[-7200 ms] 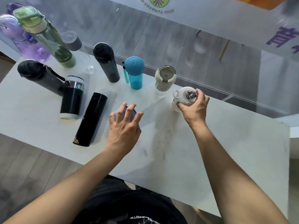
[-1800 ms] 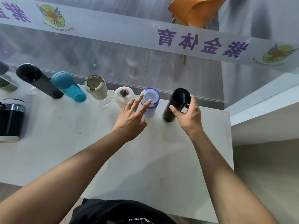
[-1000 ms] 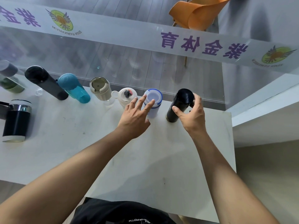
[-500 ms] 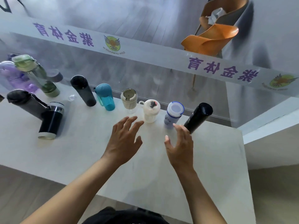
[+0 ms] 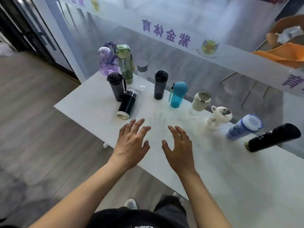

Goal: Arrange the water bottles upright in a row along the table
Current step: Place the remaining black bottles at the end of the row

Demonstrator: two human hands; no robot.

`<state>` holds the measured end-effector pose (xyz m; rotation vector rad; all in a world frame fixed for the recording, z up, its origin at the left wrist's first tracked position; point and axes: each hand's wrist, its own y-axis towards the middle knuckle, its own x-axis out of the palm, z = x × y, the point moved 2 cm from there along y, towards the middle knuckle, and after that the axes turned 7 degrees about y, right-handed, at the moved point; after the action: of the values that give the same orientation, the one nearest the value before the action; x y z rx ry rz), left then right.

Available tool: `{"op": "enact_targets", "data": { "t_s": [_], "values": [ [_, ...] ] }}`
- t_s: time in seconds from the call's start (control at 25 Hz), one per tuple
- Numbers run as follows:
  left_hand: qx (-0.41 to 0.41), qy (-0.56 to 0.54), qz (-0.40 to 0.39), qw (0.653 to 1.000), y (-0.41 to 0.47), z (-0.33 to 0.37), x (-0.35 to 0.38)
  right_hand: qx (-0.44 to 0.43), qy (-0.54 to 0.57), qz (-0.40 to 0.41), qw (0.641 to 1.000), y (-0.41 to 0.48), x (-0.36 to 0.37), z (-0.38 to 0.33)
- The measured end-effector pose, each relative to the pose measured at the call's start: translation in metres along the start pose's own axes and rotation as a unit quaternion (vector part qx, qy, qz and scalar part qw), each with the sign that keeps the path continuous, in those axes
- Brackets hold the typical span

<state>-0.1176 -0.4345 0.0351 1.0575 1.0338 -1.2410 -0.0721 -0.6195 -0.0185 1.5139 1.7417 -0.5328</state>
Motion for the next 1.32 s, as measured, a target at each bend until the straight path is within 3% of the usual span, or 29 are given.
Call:
{"op": "enact_targets", "data": {
  "t_s": [0.4,0.84,1.32],
  "values": [
    [-0.119,-0.035,-0.026,0.992,-0.012,-0.132,0.018,-0.041,-0.017,-0.101,0.994,0.045,0.103,-0.078],
    [-0.068,0.035,-0.031,0.997,0.123,-0.214,0.023,0.024,0.009,-0.143,0.989,0.189,0.183,-0.088],
    [0.036,0.042,-0.023,0.998,0.272,-0.249,0.017,0.239,-0.009,-0.151,0.959,0.281,0.229,-0.090]
  ]
}}
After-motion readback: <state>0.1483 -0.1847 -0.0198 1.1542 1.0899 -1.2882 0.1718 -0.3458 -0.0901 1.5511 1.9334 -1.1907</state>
